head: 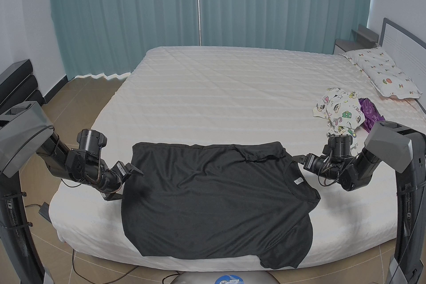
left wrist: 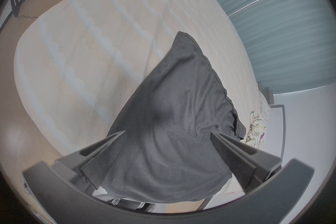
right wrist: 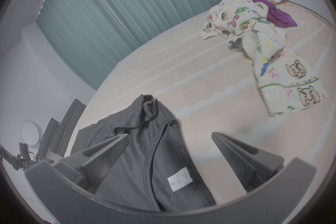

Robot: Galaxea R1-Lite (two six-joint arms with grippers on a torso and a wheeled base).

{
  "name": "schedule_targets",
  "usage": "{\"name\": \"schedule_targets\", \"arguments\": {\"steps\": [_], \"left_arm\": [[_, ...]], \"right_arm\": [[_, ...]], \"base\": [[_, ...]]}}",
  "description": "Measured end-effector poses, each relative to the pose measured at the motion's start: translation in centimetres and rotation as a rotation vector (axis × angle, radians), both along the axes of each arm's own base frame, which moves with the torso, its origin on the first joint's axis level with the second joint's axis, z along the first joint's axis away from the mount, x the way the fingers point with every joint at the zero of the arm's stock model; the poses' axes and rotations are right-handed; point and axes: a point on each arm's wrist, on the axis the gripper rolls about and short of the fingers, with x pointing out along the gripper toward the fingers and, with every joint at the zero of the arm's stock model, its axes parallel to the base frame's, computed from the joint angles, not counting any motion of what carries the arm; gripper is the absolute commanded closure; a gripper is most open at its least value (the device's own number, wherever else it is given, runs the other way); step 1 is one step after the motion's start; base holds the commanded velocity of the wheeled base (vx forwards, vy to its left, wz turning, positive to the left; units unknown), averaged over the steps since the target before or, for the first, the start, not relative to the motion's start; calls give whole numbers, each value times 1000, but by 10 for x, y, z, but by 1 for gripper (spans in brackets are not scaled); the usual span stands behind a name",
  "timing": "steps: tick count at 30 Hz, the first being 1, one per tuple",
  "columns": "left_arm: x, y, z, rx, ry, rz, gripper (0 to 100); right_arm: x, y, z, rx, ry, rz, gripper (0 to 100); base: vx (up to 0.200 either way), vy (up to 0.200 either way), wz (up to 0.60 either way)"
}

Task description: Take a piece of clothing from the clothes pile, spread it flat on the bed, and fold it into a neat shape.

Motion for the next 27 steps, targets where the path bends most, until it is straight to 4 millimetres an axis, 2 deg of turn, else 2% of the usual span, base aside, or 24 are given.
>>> {"name": "schedule_targets", "arguments": {"steps": [5, 6, 15, 19, 27], "left_arm": [[0, 0, 0, 0, 1, 1, 0], [0, 0, 0, 0, 1, 1, 0], [0, 0, 0, 0, 2, 1, 0], [0, 0, 0, 0, 1, 1, 0], [0, 0, 0, 1, 1, 0, 0]], "right_arm": [[18, 7, -8, -1, 11, 10, 0], [20, 8, -9, -2, 13, 12, 100], [38, 13, -21, 36, 54, -12, 100], [43, 12, -20, 71, 43, -41, 100], [55, -6, -10, 118, 0, -166, 100]], "base": [[0, 0, 0], [0, 0, 0], [0, 0, 0], [0, 0, 0], [0, 0, 0]]}}
